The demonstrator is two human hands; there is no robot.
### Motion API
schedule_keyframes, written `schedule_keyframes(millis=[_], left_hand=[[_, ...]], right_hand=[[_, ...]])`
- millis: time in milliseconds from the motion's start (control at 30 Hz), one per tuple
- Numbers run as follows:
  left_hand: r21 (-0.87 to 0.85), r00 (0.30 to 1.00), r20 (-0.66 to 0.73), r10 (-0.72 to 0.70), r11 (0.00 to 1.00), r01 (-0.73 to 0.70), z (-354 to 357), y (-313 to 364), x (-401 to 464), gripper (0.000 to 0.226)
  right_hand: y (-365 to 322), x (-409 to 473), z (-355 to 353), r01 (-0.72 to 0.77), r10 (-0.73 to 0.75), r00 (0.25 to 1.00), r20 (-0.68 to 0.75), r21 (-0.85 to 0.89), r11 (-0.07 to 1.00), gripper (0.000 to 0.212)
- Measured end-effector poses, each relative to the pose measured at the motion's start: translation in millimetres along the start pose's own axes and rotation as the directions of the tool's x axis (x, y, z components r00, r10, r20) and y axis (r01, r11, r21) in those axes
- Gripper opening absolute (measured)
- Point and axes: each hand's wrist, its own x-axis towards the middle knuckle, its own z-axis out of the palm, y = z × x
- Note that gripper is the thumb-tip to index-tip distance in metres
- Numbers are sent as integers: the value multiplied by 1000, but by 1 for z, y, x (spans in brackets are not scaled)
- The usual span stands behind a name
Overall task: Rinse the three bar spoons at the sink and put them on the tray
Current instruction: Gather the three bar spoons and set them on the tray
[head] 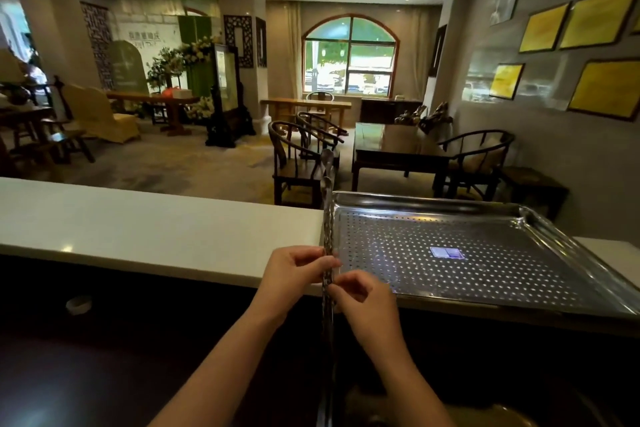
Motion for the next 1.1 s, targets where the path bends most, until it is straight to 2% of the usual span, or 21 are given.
schedule_keyframes(millis=[167, 367, 500, 600, 733, 967, 1100], left_hand=[[-7, 998, -65, -18, 1000, 18, 35, 6, 18, 18], [-31, 976, -192, -102, 995, 98, 67, -4, 43, 12], [38, 975, -197, -105, 993, 115, 86, -8, 57, 9], [82, 978, -192, -80, 992, 97, 97, -11, 66, 18], [107, 985, -158, -68, 991, 85, 103, -15, 81, 18], [130, 984, -165, -69, 987, 91, 106, -20, 105, 14], [93, 979, -191, -69, 992, 88, 105, -20, 121, 14]], right_hand=[[3, 20, -46, -12, 15, 999, 51, -48, 999, 5], [19, 43, -95, -120, 121, 993, 16, -34, 992, 7], [27, 60, -120, -132, 132, 991, 17, -26, 991, 6], [34, 73, -129, -109, 110, 994, 13, -50, 993, 4], [41, 89, -135, -123, 123, 992, -6, -30, 992, 10], [56, 125, -134, -201, 201, 979, -17, -115, 973, 16], [74, 157, -132, -326, 316, 945, -82, -178, 928, 17]])
